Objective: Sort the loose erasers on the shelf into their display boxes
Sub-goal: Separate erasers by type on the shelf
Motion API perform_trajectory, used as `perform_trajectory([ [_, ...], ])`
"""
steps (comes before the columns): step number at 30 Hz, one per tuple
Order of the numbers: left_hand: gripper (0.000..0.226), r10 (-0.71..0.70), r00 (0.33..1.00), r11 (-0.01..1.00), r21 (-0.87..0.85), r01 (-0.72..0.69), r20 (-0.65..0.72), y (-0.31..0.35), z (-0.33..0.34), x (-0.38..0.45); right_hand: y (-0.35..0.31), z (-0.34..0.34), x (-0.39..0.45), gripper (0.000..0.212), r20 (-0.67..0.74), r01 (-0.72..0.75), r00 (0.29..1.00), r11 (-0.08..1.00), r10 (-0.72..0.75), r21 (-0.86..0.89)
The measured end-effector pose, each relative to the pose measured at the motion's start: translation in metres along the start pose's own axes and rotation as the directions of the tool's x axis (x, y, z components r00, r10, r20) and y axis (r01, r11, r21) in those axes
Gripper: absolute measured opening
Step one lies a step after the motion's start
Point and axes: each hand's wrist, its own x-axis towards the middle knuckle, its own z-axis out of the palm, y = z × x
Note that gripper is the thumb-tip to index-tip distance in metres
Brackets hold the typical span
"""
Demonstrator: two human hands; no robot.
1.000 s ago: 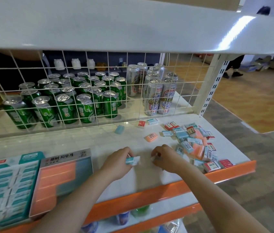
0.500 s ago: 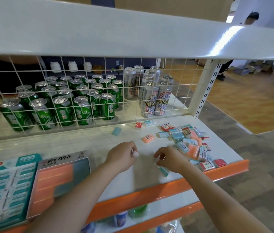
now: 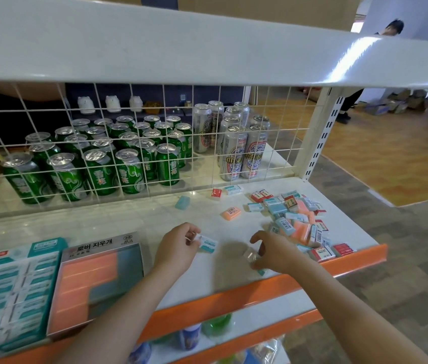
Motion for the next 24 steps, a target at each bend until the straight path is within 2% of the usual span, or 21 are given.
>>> perform_trajectory([
  [4,0.026,-0.009,0.999,1.0,0.02,0.009,0.034,-0.003,0.002,-0.009,0.003,0.002,-0.002,0.035,-0.088,-0.057,0.994,0.998,0.058,0.016],
  [7,0.015,-0.005,0.999,1.0,0.013,0.004,0.049,-0.002,0.007,-0.013,0.004,0.001,-0.002,0.031,-0.145,-0.045,0.988,0.998,0.05,0.035],
  [12,0.01,-0.018,0.999,0.996,-0.084,0.021,0.04,0.007,0.01,-0.014,0.002,-0.007,-0.002,0.023,-0.245,0.008,0.969,0.993,0.021,0.116],
  [18,0.014,-0.032,0.999,0.971,-0.237,0.032,0.004,0.023,-0.001,-0.014,-0.007,-0.021,-0.008,0.029,-0.318,0.161,0.946,0.938,-0.059,0.305],
  [24,0.017,-0.034,0.999,0.962,-0.272,0.022,-0.041,0.023,-0.014,-0.018,-0.012,-0.024,-0.013,0.028,-0.299,0.23,0.948,0.885,-0.11,0.404],
])
